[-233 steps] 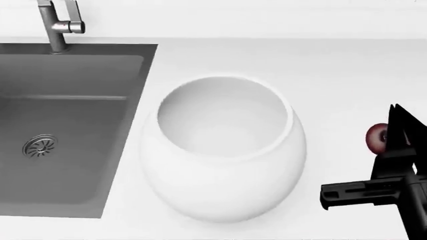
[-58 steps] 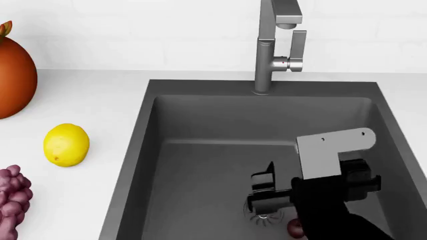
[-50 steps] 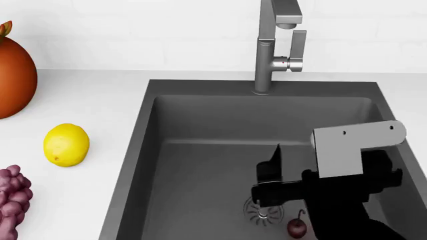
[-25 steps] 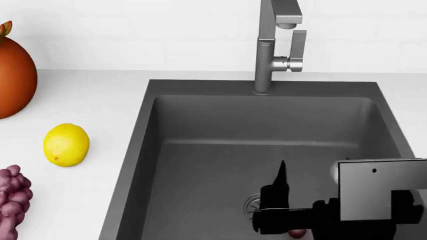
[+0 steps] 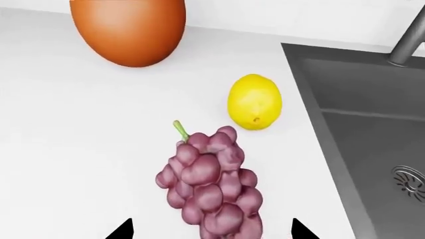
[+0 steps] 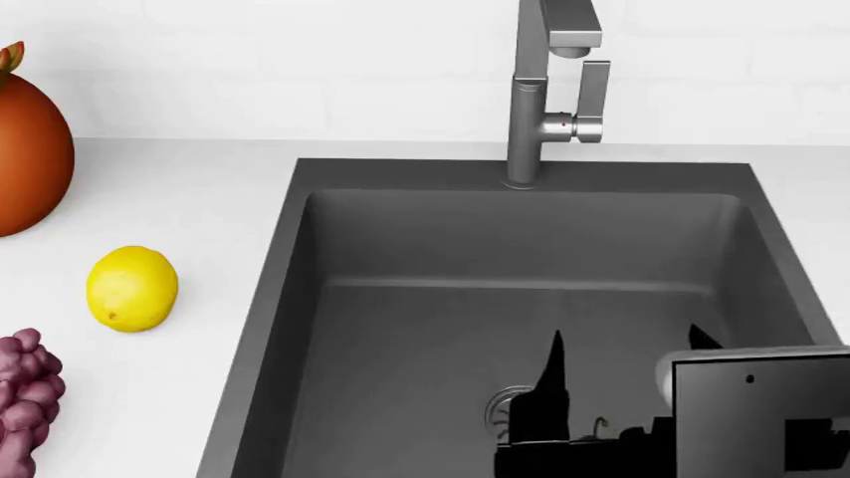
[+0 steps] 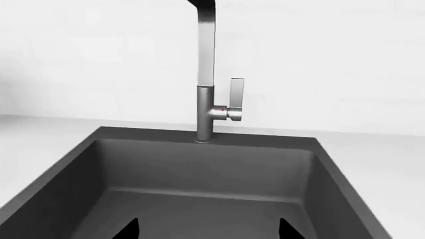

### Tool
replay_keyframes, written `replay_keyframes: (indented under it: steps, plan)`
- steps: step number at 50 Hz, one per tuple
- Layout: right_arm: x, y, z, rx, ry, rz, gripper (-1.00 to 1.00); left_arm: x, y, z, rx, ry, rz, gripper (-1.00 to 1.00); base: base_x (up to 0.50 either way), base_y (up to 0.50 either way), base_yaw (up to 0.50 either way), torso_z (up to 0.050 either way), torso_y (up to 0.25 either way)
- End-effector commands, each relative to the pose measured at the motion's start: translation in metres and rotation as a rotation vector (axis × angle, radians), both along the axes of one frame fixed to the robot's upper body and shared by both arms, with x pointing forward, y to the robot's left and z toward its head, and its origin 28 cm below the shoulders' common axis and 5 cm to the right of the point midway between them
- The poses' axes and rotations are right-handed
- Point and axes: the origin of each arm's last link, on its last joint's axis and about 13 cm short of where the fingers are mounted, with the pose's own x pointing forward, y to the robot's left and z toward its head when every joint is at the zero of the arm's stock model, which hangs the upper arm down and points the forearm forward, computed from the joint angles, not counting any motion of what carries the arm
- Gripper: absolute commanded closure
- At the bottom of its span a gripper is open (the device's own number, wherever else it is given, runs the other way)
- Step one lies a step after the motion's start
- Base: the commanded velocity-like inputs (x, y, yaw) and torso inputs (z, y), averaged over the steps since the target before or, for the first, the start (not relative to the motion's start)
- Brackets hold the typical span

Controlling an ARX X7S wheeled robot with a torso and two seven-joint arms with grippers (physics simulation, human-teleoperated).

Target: There is a mixed pile of frozen fruits and vegetables on the counter. Locate all the frozen vegetables and place the items in a bowl on the counter. Take all the frozen fruits and defrost them in a running sink.

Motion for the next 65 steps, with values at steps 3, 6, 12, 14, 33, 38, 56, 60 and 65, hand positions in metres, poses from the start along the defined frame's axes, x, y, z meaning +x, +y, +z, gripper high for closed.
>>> replay_keyframes:
  steps: [3, 6, 12, 14, 33, 38, 56, 60, 65]
  plan:
    - [0.002, -0.002, 0.001, 0.018, -0.023, -0.001, -1.00, 0.019, -0.004, -0.018, -0.033, 0.020, 0.017, -1.00, 0.00, 0.00, 0.00, 0.000, 0.000]
    - [0.002, -0.001, -0.001, 0.018, -0.017, 0.005, -1.00, 0.021, -0.004, -0.022, -0.022, 0.028, 0.013, -1.00, 0.00, 0.00, 0.00, 0.000, 0.000]
    - [0.001, 0.000, 0.002, 0.015, -0.025, 0.009, -1.00, 0.028, -0.005, -0.029, -0.023, 0.041, 0.018, -1.00, 0.00, 0.00, 0.00, 0.000, 0.000]
    - [0.001, 0.000, 0.001, 0.014, -0.024, 0.010, -1.00, 0.030, -0.005, -0.032, -0.024, 0.049, 0.014, -1.00, 0.00, 0.00, 0.00, 0.000, 0.000]
    - [0.001, 0.000, 0.001, 0.003, -0.030, 0.017, -1.00, 0.044, -0.016, -0.053, -0.014, 0.112, 0.002, -1.00, 0.00, 0.00, 0.00, 0.000, 0.000]
    - [0.000, 0.000, 0.000, -0.005, -0.031, 0.017, -1.00, 0.047, -0.020, -0.061, -0.013, 0.127, -0.007, -1.00, 0.00, 0.00, 0.00, 0.000, 0.000]
    - [-0.001, 0.000, 0.000, -0.004, -0.029, 0.024, -1.00, 0.037, -0.025, -0.048, -0.011, 0.035, 0.057, 1.00, 0.00, 0.00, 0.00, 0.000, 0.000]
    - [-0.001, 0.000, -0.001, -0.002, -0.026, 0.027, -1.00, 0.024, -0.026, -0.045, -0.046, -0.014, 0.100, 1.00, 0.00, 0.00, 0.00, 0.000, 0.000]
    - [-0.002, 0.001, 0.000, -0.006, -0.027, 0.031, -1.00, 0.009, -0.027, -0.018, -0.025, -0.114, 0.116, 1.00, 0.00, 0.00, 0.00, 0.000, 0.000]
